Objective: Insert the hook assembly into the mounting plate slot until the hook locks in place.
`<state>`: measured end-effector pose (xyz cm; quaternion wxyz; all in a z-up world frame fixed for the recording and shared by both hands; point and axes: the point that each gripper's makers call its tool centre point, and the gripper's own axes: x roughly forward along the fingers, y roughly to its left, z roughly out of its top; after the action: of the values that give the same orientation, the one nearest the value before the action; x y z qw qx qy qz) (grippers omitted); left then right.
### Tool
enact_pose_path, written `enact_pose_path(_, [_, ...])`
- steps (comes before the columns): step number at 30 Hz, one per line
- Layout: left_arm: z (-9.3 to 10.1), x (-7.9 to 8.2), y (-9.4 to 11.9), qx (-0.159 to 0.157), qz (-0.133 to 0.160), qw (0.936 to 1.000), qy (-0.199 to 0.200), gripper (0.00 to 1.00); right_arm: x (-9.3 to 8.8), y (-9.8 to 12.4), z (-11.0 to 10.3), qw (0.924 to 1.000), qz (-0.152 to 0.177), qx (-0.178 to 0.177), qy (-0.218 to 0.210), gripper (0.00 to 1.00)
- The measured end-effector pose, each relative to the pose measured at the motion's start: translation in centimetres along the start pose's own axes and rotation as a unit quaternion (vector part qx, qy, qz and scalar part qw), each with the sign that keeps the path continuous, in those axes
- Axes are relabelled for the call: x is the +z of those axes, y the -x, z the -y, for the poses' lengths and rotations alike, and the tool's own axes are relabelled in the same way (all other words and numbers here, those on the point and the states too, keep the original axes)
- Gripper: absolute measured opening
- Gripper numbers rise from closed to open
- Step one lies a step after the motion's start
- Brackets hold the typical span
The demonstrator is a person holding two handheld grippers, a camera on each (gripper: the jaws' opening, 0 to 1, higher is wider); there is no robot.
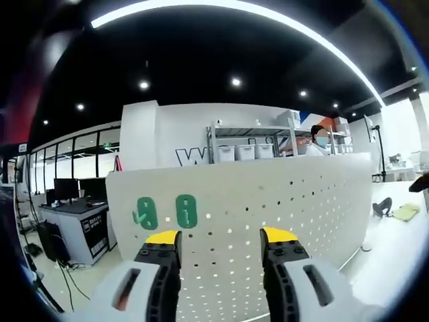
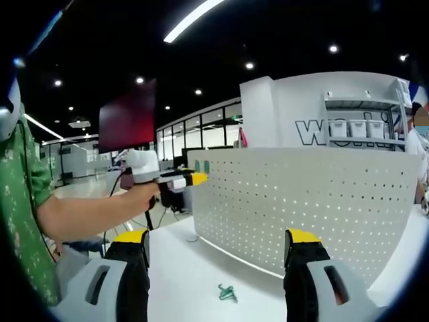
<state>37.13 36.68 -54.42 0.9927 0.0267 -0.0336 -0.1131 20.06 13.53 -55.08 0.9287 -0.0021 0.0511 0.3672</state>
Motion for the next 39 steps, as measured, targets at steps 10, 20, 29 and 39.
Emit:
enact_pose_path(10, [1.7, -1.2, 1.9, -0.026, -0.022, 0.9994, 0.009, 0.61, 0.2, 0.5, -0.6, 1.0000, 0.001, 0.000, 0.003, 0.84])
enact_pose_path(20, [3.1, -1.3, 4.3, -0.040, -0.028, 0.9987, 0.013, 0.64, 0.4, 0.7, -1.2, 1.0000, 0.004, 0.001, 0.005, 0.84])
enact_pose_path(29, [4.8, -1.9, 6.5, -0.056, -0.037, 0.9977, 0.011, 0.64, 0.2, 1.0, -1.8, 1.0000, 0.002, 0.004, 0.008, 0.84])
enact_pose_path(39, [6.1, -3.2, 9.5, -0.067, -0.053, 0.9962, 0.021, 0.64, -0.3, 1.6, -2.5, 0.9999, -0.002, 0.005, 0.010, 0.84])
